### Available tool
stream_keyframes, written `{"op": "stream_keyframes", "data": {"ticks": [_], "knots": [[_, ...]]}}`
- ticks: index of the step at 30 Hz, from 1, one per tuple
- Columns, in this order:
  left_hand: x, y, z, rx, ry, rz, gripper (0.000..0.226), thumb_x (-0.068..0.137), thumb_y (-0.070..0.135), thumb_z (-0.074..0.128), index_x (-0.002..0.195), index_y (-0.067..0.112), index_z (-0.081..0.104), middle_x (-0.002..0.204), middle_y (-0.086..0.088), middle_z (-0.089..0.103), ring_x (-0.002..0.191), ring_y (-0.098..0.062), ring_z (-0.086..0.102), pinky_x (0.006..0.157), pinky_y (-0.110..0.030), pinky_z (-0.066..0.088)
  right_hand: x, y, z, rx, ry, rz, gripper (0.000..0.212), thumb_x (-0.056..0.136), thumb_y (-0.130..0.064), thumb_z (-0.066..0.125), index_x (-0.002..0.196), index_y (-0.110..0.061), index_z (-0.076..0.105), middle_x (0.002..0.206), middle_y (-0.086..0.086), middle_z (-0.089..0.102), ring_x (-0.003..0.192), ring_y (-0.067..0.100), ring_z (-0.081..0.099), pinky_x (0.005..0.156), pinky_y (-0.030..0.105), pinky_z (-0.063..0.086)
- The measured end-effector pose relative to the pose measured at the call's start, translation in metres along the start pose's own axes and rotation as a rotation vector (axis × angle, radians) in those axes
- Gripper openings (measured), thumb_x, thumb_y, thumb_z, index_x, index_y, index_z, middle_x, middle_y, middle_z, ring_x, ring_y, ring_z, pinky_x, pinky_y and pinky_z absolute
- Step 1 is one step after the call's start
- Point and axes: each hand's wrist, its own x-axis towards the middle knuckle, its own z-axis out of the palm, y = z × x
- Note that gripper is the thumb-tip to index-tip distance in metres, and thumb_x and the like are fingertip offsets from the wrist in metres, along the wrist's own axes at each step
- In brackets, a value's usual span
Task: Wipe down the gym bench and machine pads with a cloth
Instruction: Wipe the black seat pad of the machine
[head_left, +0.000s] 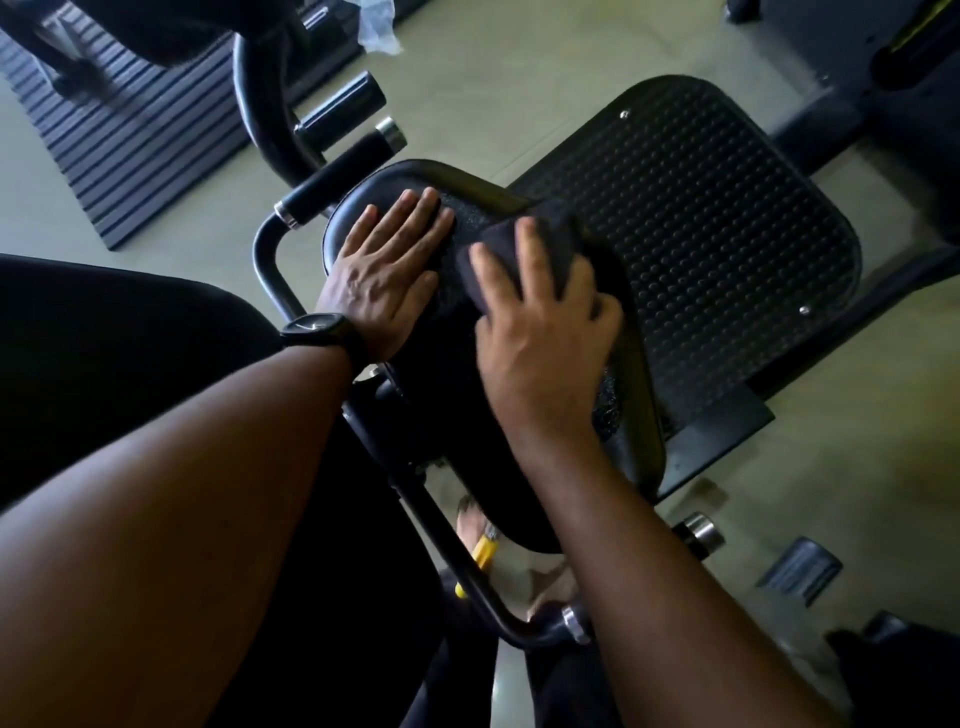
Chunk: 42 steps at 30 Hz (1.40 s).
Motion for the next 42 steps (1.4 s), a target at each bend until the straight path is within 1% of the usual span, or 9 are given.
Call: {"op": "stream_keyframes", "data": {"ticks": [3, 5, 8, 13, 19, 24, 29, 35, 42], "knots": [[0.0, -0.001, -0.001, 0.002, -0.016, -0.008, 0.061, 0.104, 0.037, 0.028, 0.162, 0.021, 0.021, 0.17, -0.003, 0.014, 0.157, -0.022, 0.008, 0.127, -0.051, 0.008, -0.028, -0.007, -0.002, 0.0, 0.052, 0.282, 0.065, 0.089, -0.037, 0.061, 0.151, -0.037, 0.042, 0.165, 0.003, 0.03, 0.136, 0.042, 0.04, 0.098, 0.055, 0.038], [-0.001, -0.003, -0.001, 0.012, -0.021, -0.005, 0.062, 0.103, 0.037, 0.028, 0.162, 0.022, 0.021, 0.17, -0.002, 0.013, 0.157, -0.022, 0.007, 0.127, -0.05, 0.007, -0.058, -0.026, 0.003, 0.013, 0.073, 0.31, 0.061, 0.09, -0.034, 0.061, 0.148, -0.035, 0.047, 0.163, 0.004, 0.035, 0.131, 0.044, 0.045, 0.097, 0.056, 0.039], [-0.001, -0.003, -0.001, 0.015, -0.026, -0.001, 0.062, 0.103, 0.037, 0.027, 0.162, 0.021, 0.021, 0.17, -0.003, 0.013, 0.157, -0.022, 0.007, 0.127, -0.05, 0.007, -0.074, -0.046, 0.012, 0.022, 0.066, 0.115, 0.051, 0.091, -0.034, 0.065, 0.141, -0.034, 0.057, 0.157, 0.003, 0.044, 0.124, 0.043, 0.05, 0.094, 0.055, 0.038], [-0.002, 0.001, -0.002, 0.008, -0.036, -0.021, 0.061, 0.104, 0.039, 0.025, 0.162, 0.021, 0.019, 0.17, -0.004, 0.012, 0.157, -0.023, 0.007, 0.127, -0.05, 0.006, -0.013, -0.003, 0.001, -0.024, -0.017, -0.21, 0.055, 0.093, -0.034, 0.062, 0.146, -0.037, 0.049, 0.161, 0.002, 0.037, 0.132, 0.042, 0.044, 0.095, 0.055, 0.039], [-0.008, 0.027, 0.006, -0.055, -0.083, -0.217, 0.076, 0.096, 0.059, 0.024, 0.163, 0.028, 0.006, 0.168, 0.006, -0.006, 0.155, -0.015, -0.011, 0.127, -0.043, -0.006, -0.05, 0.012, -0.011, -0.011, 0.041, 0.418, 0.065, 0.09, -0.038, 0.062, 0.152, -0.034, 0.04, 0.164, 0.006, 0.031, 0.131, 0.046, 0.043, 0.093, 0.055, 0.04], [-0.01, 0.027, 0.009, -0.04, -0.05, -0.243, 0.074, 0.097, 0.06, 0.021, 0.163, 0.029, 0.008, 0.17, 0.004, 0.0, 0.154, -0.012, -0.009, 0.127, -0.041, -0.004, -0.097, -0.043, 0.008, 0.013, 0.043, 0.104, 0.052, 0.089, -0.039, 0.064, 0.14, -0.038, 0.056, 0.158, 0.002, 0.043, 0.123, 0.042, 0.047, 0.094, 0.054, 0.04], [-0.01, 0.024, 0.013, -0.063, 0.008, -0.231, 0.069, 0.099, 0.054, 0.023, 0.162, 0.029, 0.016, 0.17, 0.003, 0.007, 0.157, -0.016, 0.0, 0.128, -0.04, -0.002, -0.045, -0.004, 0.001, 0.014, 0.016, -0.118, 0.049, 0.094, -0.033, 0.061, 0.142, -0.04, 0.054, 0.16, 0.0, 0.04, 0.128, 0.04, 0.045, 0.092, 0.053, 0.038], [-0.013, 0.026, 0.013, -0.064, 0.034, -0.214, 0.068, 0.1, 0.051, 0.029, 0.163, 0.028, 0.017, 0.17, 0.001, 0.009, 0.158, -0.019, 0.002, 0.128, -0.043, 0.0, -0.069, 0.004, -0.002, 0.011, 0.125, 0.437, 0.062, 0.089, -0.035, 0.063, 0.148, -0.039, 0.045, 0.162, 0.001, 0.035, 0.128, 0.042, 0.047, 0.094, 0.054, 0.039], [-0.013, 0.023, 0.014, -0.053, 0.041, -0.201, 0.069, 0.099, 0.05, 0.028, 0.162, 0.025, 0.018, 0.17, -0.001, 0.01, 0.157, -0.02, 0.003, 0.128, -0.044, 0.002, -0.065, -0.028, 0.006, 0.05, 0.04, -0.068, 0.044, 0.097, -0.032, 0.057, 0.141, -0.039, 0.055, 0.159, -0.001, 0.041, 0.125, 0.039, 0.049, 0.095, 0.052, 0.035]]}}
